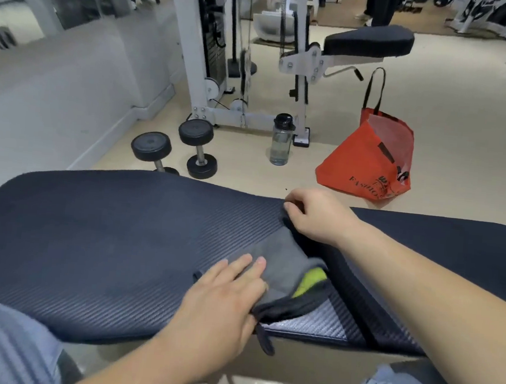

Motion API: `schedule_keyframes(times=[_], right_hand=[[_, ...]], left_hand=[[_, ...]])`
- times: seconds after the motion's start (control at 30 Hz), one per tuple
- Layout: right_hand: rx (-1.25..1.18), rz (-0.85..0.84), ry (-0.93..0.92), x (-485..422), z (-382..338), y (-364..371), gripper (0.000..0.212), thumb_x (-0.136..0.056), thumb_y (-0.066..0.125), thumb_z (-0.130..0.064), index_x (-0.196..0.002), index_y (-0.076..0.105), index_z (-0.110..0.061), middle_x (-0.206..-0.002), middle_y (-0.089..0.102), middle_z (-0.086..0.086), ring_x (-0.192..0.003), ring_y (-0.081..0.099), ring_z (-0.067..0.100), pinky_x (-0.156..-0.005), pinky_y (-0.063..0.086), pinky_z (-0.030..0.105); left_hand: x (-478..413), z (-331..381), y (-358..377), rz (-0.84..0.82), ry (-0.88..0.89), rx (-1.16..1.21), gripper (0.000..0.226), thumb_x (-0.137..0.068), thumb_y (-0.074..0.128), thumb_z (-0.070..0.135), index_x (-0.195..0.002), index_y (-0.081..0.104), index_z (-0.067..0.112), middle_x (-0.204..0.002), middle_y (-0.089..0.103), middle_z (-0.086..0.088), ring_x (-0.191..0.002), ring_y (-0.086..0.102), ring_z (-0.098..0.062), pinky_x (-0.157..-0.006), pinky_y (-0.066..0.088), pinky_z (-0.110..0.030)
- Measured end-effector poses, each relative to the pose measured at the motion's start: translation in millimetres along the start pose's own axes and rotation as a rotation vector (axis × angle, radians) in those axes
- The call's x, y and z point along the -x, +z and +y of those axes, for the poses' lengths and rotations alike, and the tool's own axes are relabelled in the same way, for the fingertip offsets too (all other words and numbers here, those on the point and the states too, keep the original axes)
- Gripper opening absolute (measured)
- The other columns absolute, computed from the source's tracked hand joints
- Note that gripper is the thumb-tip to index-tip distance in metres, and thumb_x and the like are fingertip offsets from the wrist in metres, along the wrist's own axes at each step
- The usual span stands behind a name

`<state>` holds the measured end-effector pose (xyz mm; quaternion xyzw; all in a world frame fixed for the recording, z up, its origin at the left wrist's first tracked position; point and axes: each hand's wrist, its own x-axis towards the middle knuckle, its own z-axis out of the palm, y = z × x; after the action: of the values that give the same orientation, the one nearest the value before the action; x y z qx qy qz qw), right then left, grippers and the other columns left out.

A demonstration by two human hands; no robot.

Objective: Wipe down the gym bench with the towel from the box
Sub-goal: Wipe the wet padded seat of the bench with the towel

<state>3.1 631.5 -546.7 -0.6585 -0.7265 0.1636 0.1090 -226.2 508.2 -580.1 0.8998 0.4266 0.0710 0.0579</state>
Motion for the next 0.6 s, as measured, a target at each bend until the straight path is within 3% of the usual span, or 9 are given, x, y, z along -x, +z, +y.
schedule_keyframes(times=[0.07,0.13,0.2,0.27,0.33,0.4,0.5,0.57,0.6], right_hand=[[0.020,-0.020,-0.058,-1.3,-20.4,6.3,0.034,-0.098,0.050,-0.040,-0.116,0.071,-0.020,-0.114,0.072,0.006,-0.107,0.065,0.031,-0.089,0.056,0.047],[0.027,-0.038,-0.102,-2.6,-39.8,12.2,0.035,-0.099,0.050,-0.043,-0.118,0.069,-0.021,-0.117,0.070,0.004,-0.108,0.064,0.029,-0.091,0.055,0.048],[0.044,-0.044,-0.139,-5.1,-55.5,19.1,0.039,-0.100,0.049,-0.046,-0.124,0.067,-0.021,-0.123,0.068,0.003,-0.113,0.062,0.028,-0.095,0.054,0.048],[0.054,-0.042,-0.162,-8.4,-67.2,24.2,0.043,-0.099,0.049,-0.049,-0.128,0.066,-0.021,-0.128,0.067,0.003,-0.119,0.061,0.028,-0.099,0.053,0.048],[0.042,-0.042,-0.158,-12.7,-73.7,26.6,0.045,-0.099,0.050,-0.049,-0.130,0.065,-0.020,-0.131,0.066,0.004,-0.123,0.060,0.029,-0.102,0.051,0.047],[0.033,-0.042,-0.132,-17.0,-73.9,28.1,0.046,-0.099,0.050,-0.048,-0.132,0.064,-0.019,-0.131,0.066,0.004,-0.123,0.060,0.029,-0.103,0.050,0.047],[0.021,-0.052,-0.076,-21.2,-67.0,29.4,0.044,-0.099,0.050,-0.049,-0.129,0.064,-0.021,-0.126,0.064,0.003,-0.117,0.060,0.027,-0.100,0.052,0.048],[0.017,-0.061,-0.037,-25.2,-57.9,30.6,0.041,-0.099,0.049,-0.047,-0.126,0.065,-0.021,-0.125,0.065,0.004,-0.116,0.060,0.027,-0.099,0.053,0.049],[0.011,-0.057,-0.016,-28.0,-52.3,31.4,0.039,-0.100,0.050,-0.045,-0.125,0.065,-0.020,-0.125,0.065,0.005,-0.116,0.060,0.027,-0.099,0.053,0.048]], left_hand=[[12.2,-30.6,0.0,0.063,-0.116,-0.064,0.048,-0.079,0.063,0.026,-0.127,0.061,0.024,-0.147,0.058,0.004,-0.140,0.050,-0.018,-0.115,0.043,-0.042],[19.6,-50.0,-6.6,0.105,-0.390,-0.048,0.050,-0.083,0.068,0.026,-0.132,0.059,0.016,-0.144,0.061,-0.002,-0.138,0.052,-0.023,-0.114,0.043,-0.044],[27.9,-45.8,-7.1,0.112,-0.576,-0.006,0.047,-0.078,0.076,0.023,-0.121,0.061,0.010,-0.135,0.066,-0.012,-0.129,0.059,-0.034,-0.106,0.050,-0.051],[44.2,-28.1,-3.7,0.093,-0.500,-0.007,0.044,-0.072,0.079,0.024,-0.111,0.061,0.013,-0.131,0.068,-0.011,-0.123,0.063,-0.036,-0.098,0.055,-0.053],[63.7,-27.8,-8.4,0.067,-0.305,-0.001,0.044,-0.073,0.071,0.027,-0.116,0.062,0.021,-0.139,0.064,0.000,-0.129,0.060,-0.028,-0.102,0.053,-0.048],[70.6,-56.7,-16.5,0.068,-0.268,-0.055,0.049,-0.078,0.066,0.029,-0.126,0.062,0.024,-0.141,0.062,0.006,-0.132,0.057,-0.020,-0.106,0.051,-0.042],[59.9,-92.8,-26.8,0.134,-0.633,-0.056,0.054,-0.088,0.063,0.036,-0.139,0.055,0.017,-0.140,0.062,-0.007,-0.133,0.055,-0.026,-0.107,0.047,-0.040],[46.2,-83.1,-32.3,0.071,-0.775,-0.029,0.046,-0.083,0.070,0.031,-0.122,0.059,0.011,-0.123,0.066,-0.016,-0.117,0.061,-0.038,-0.093,0.054,-0.046],[41.4,-71.9,-28.7,0.046,-0.728,-0.054,0.041,-0.075,0.076,0.027,-0.109,0.061,0.010,-0.113,0.068,-0.018,-0.105,0.064,-0.042,-0.084,0.058,-0.049]])
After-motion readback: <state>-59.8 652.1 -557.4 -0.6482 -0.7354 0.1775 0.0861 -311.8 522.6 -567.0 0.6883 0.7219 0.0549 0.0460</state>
